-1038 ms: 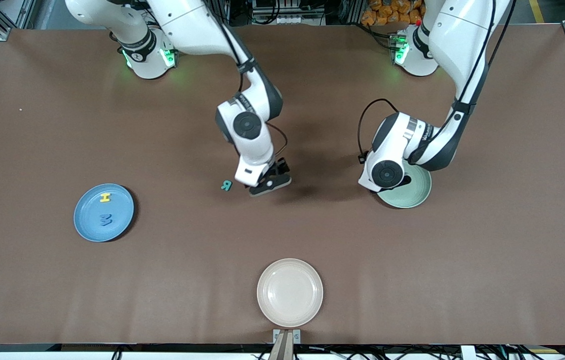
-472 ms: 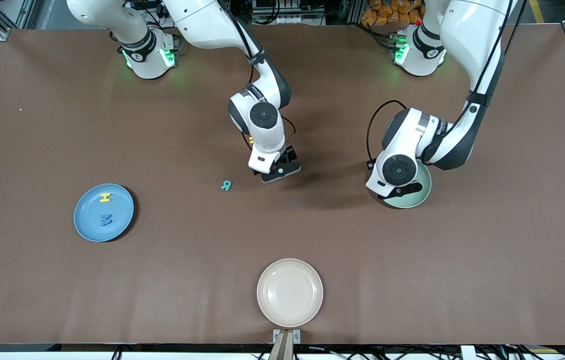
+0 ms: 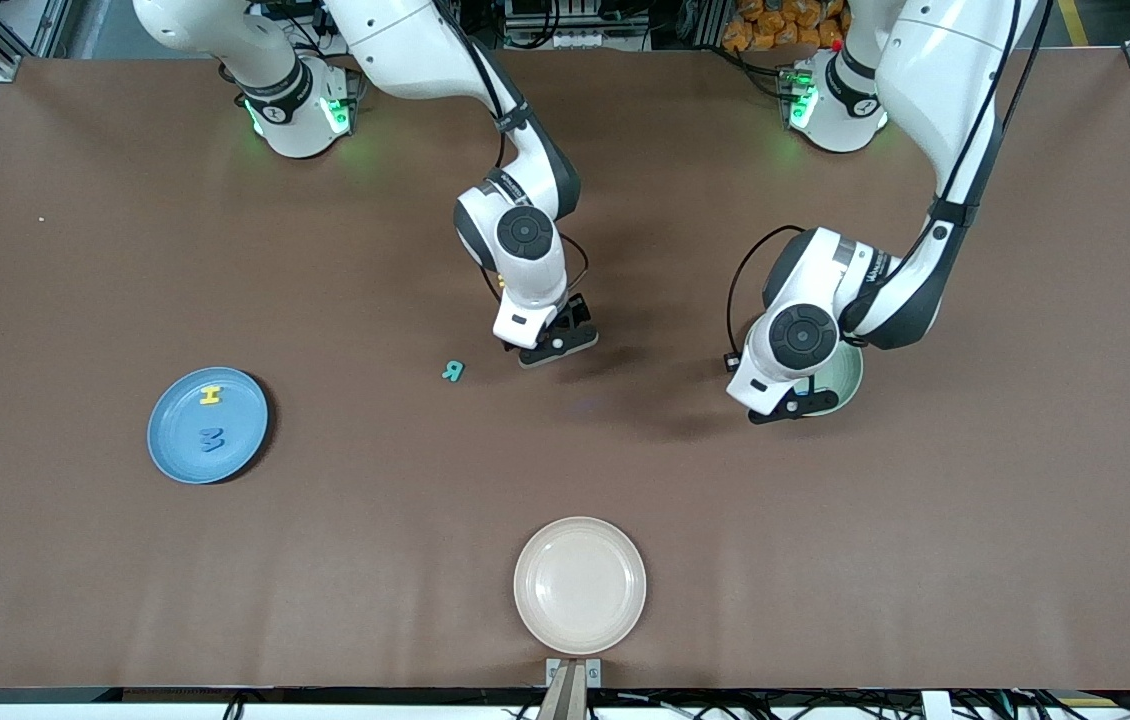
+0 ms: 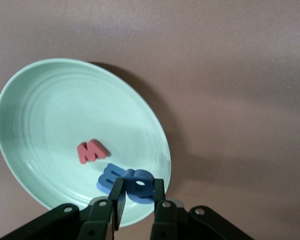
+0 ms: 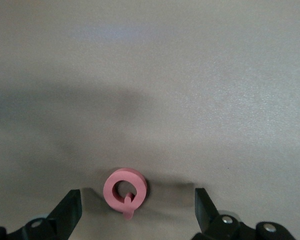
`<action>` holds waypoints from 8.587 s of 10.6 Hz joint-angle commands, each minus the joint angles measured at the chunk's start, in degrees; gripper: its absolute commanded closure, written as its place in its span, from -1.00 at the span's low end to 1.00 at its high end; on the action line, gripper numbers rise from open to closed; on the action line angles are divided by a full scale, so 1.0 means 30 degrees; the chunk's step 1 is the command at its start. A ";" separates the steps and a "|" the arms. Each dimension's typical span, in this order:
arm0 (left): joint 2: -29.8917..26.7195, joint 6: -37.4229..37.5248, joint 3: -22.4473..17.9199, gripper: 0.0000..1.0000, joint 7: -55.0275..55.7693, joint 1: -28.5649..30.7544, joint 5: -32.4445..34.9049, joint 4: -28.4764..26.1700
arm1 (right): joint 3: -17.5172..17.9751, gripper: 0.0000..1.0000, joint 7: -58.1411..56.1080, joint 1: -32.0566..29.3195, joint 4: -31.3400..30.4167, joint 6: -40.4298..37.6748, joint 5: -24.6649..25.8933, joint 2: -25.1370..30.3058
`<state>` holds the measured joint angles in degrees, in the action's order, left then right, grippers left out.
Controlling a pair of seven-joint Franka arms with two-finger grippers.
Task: Sort uppercase to blue plate, lowercase to green plate
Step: 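Lower the blue letter onto the green plate while the right gripper grasps the Q, then carry the pink Q to the blue plate with the right gripper, then release the pink Q on the blue plate while the left gripper reaches letters, then lower the open left gripper over the yellow lowercase h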
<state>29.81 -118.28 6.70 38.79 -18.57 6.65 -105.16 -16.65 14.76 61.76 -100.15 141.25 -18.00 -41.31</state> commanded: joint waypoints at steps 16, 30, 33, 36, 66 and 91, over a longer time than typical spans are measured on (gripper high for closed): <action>0.0141 0.0816 0.0110 0.81 -0.0537 0.0858 0.0773 -0.0813 | -0.0103 1.00 0.0647 0.0038 0.0629 0.0173 -0.0388 -0.0497; 0.0086 -0.0155 0.0168 0.11 -0.0128 0.0741 0.0423 -0.0749 | -0.5076 1.00 0.0355 -0.0460 0.0833 -0.2049 -0.0417 0.0324; -0.0149 -0.0125 0.0431 0.11 0.1477 0.0100 -0.1682 -0.0603 | -0.6255 1.00 -0.1569 -0.1888 0.3055 -0.6463 -0.0476 0.0643; -0.0005 0.0227 0.0696 0.13 0.4521 -0.1684 -0.1922 -0.0076 | -0.6285 1.00 -0.5227 -0.4349 0.3002 -0.7703 -0.0476 0.1699; 0.5473 -0.4548 -0.1970 0.16 1.8652 -1.2294 -1.1444 0.6693 | -0.6197 -1.00 -1.5319 -1.0480 0.1449 -0.7386 -0.0563 0.1554; 0.6675 -0.6158 -0.1912 0.16 2.1961 -1.2823 -1.1532 0.7191 | -0.2476 -1.00 -1.4441 -1.3908 0.2006 -0.7620 -0.0944 0.2111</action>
<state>48.85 -135.81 1.76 102.69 -56.04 -27.22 -84.60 -24.35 -29.17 20.36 -93.64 119.08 -20.79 -36.04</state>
